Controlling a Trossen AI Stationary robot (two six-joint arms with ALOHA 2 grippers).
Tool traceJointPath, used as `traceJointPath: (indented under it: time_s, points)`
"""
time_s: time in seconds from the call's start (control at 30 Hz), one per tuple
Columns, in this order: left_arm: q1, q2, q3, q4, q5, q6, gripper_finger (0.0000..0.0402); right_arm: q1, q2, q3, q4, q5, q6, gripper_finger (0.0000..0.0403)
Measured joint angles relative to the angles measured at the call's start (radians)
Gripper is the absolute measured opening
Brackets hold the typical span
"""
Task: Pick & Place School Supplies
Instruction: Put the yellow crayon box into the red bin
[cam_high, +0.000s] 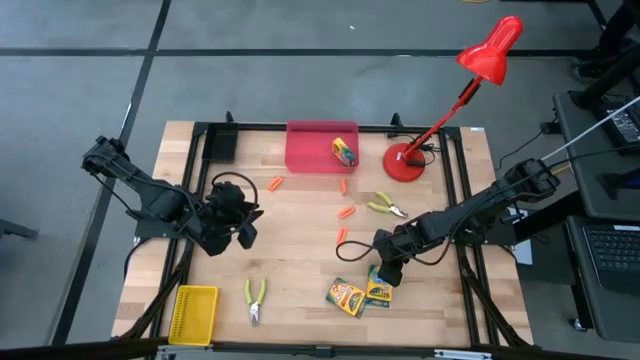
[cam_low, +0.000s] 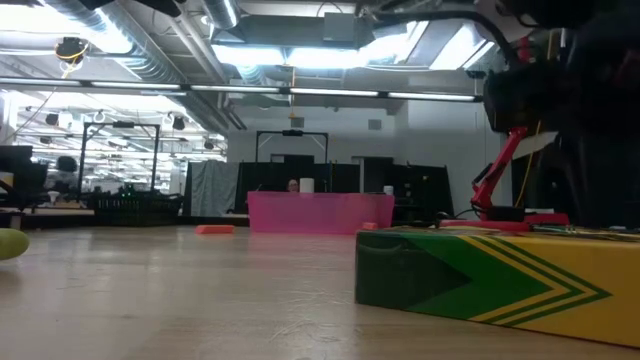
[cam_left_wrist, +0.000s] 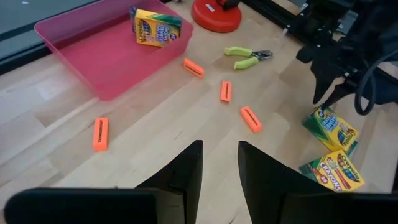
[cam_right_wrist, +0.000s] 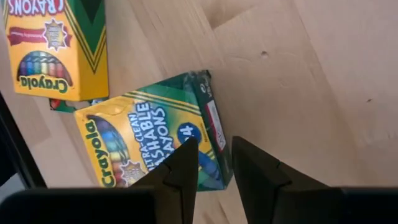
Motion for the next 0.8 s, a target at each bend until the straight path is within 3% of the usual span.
traceJointPath:
  time_s: [0.37, 0.8]
  points:
    - [0.023, 0.0, 0.0, 0.015, 0.001, -0.004, 0.0097, -0.02, -0.001, -0.057, 0.058, 0.003, -0.005, 0.01]
    - [0.097, 0.0, 0.0, 0.105, 0.055, 0.114, 0.0097, -0.179, 0.0, -0.059, 0.058, 0.1, -0.133, 0.01]
